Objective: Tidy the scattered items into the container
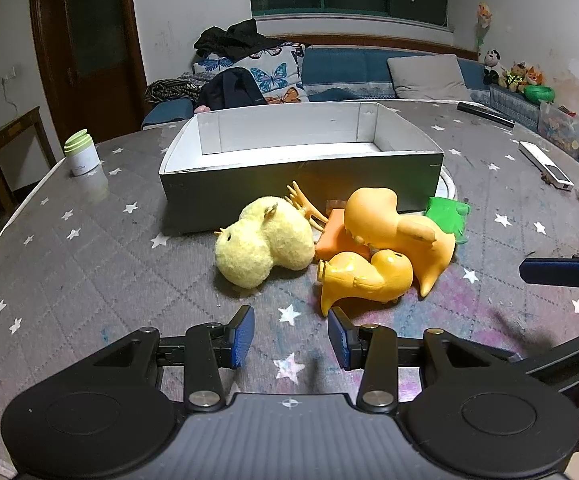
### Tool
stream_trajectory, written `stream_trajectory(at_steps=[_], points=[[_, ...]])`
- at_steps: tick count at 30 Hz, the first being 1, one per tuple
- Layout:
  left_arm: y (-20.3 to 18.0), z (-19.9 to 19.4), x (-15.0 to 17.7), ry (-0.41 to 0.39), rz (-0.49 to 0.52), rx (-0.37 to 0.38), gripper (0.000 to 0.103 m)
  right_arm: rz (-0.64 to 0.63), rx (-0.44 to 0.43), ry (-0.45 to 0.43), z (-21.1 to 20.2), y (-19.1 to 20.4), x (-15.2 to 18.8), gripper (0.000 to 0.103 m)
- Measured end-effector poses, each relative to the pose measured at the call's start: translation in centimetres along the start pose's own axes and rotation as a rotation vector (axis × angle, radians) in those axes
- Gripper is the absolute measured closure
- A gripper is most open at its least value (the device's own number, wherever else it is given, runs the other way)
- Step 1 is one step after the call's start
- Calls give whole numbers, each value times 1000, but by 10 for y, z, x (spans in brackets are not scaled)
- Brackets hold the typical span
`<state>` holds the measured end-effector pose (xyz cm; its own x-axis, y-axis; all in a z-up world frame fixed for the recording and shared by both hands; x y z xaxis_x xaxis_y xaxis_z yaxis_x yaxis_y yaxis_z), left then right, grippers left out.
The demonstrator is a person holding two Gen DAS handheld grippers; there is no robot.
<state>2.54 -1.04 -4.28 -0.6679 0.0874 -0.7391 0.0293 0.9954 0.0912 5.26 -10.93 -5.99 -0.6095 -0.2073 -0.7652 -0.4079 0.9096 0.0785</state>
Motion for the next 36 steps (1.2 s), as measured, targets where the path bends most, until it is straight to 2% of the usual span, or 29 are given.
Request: stream_trajectory(at_steps=[36], points=[[-4, 17, -3, 44, 4, 19, 60, 10, -1, 39, 14, -3, -1, 0]])
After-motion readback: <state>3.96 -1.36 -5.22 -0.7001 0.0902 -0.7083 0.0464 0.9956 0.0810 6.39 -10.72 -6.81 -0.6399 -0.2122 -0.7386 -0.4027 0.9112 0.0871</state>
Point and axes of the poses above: each gripper's, at about its wrist camera, not at the fingertips, and z roughly the way its jaws point, y to its left, x to its underside, the point moved 5 cm from there along z, roughly the way its jaws point, and after that the axes turned 2 degrees about z, right-handed, at the moved point
